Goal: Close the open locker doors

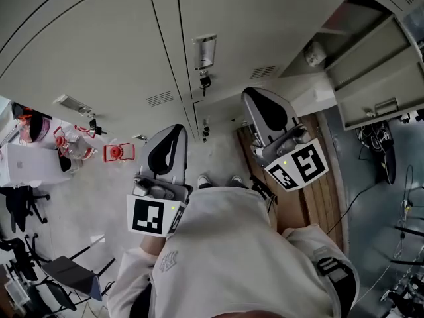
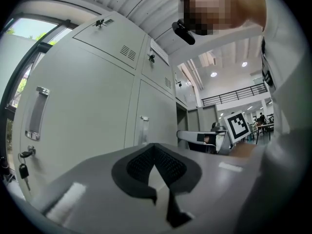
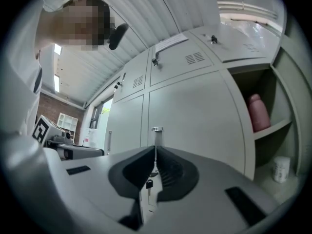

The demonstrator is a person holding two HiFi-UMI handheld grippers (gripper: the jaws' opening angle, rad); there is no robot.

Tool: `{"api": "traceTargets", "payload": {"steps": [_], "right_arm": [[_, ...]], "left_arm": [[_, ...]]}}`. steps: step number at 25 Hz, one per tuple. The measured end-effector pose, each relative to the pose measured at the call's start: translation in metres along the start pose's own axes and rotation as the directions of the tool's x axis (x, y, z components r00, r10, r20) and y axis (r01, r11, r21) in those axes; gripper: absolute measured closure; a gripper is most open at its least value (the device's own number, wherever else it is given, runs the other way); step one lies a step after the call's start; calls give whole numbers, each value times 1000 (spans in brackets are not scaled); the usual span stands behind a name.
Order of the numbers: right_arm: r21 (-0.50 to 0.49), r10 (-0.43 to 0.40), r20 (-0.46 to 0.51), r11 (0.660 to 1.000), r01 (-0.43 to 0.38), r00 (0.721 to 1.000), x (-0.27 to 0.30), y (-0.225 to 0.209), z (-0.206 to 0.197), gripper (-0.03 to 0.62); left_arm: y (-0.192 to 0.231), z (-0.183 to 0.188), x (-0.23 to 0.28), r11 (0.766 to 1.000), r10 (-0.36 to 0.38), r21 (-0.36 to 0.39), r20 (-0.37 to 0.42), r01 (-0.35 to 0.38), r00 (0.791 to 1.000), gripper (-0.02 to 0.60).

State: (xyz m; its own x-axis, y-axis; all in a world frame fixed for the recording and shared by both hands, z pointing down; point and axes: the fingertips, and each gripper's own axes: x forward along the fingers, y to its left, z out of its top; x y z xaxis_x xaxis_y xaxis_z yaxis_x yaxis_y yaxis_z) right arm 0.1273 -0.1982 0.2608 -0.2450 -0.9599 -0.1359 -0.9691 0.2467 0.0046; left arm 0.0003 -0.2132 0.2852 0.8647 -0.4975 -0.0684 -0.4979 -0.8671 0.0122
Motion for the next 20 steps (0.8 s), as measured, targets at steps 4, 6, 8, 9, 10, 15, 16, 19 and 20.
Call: {"api": "traceTargets", "payload": {"steps": [4,6,8,9,10,15,16,19,20], "right_arm": [[12,-39,-15,999,39,999,-26,-5,-7,579],[20,-53,-17,998,54,998,-37,-8,-7,579],[36,-66,-19,997,66,998,-50,-13,-7,579],[46,-69,-21,996,70,997,-56,-15,-8,579],[56,-69,-24,996,70,997,-63,-17,-9,579],[78,-49,-35,996,52,998,-100,-38,-5,579],[79,-46,-33,996,49,998,-109,-44,-2,579],[75,-47,-27,996,49,999,-137,-66,7,579],[70,-50,-26,996,52,998,-147,-74,10,579]], "left_arm": [[-28,-2,10,998,-58,-4,-6,58,998,574],[-40,-2,14,997,-73,-3,-9,73,997,574],[-52,-2,20,997,-78,-2,-14,78,997,575],[-58,-2,23,997,-79,-2,-16,79,997,574],[-65,-2,27,997,-81,-3,-17,81,997,574],[-116,1,55,994,-108,-10,-6,108,994,574],[-128,1,61,993,-114,-12,-2,114,993,574],[-162,2,80,992,-124,-19,7,124,992,574],[-173,2,85,992,-126,-20,11,126,992,574]]}}
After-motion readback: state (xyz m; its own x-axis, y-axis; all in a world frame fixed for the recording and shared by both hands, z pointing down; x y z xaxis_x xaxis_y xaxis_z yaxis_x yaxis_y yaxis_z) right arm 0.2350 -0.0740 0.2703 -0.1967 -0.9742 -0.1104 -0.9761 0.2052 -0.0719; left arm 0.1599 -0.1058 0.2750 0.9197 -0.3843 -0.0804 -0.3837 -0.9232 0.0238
